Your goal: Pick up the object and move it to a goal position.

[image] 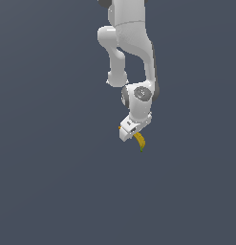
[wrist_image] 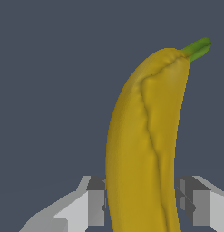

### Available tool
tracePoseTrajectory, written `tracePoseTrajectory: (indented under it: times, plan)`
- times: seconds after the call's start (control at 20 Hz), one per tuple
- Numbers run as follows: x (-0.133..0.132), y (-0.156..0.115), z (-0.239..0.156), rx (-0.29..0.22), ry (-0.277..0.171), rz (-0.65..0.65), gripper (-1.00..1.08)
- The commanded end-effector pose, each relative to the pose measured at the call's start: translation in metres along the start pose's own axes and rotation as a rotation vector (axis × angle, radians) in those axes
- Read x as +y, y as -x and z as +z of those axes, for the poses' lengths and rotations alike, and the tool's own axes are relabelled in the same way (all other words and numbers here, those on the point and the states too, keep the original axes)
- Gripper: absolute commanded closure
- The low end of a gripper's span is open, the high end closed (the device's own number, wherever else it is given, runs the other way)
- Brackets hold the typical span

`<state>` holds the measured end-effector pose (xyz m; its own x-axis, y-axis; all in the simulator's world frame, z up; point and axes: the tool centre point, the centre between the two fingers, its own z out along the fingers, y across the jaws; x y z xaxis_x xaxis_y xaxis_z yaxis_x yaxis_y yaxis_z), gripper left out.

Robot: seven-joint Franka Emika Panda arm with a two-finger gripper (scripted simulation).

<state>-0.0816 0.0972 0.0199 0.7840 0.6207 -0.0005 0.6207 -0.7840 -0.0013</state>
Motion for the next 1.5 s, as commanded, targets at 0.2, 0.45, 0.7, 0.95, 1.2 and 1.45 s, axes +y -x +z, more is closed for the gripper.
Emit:
tracePoseTrajectory:
  times: [0.2, 0.45, 0.7, 0.95, 1.2, 1.45]
  plan:
    - [0.020, -0.007, -0.008, 0.001, 0.001, 0.003, 1.08]
    - [0.047, -0.017, -0.019, 0.001, 0.000, 0.004, 1.08]
    - [0.081, -0.031, -0.032, 0.001, 0.000, 0.004, 1.08]
    - [0.108, -0.042, -0.042, 0.001, 0.000, 0.005, 1.08]
    - [0.124, -0.049, -0.048, 0.001, 0.001, 0.006, 1.08]
    - [0.132, -0.053, -0.051, 0.001, 0.001, 0.006, 1.08]
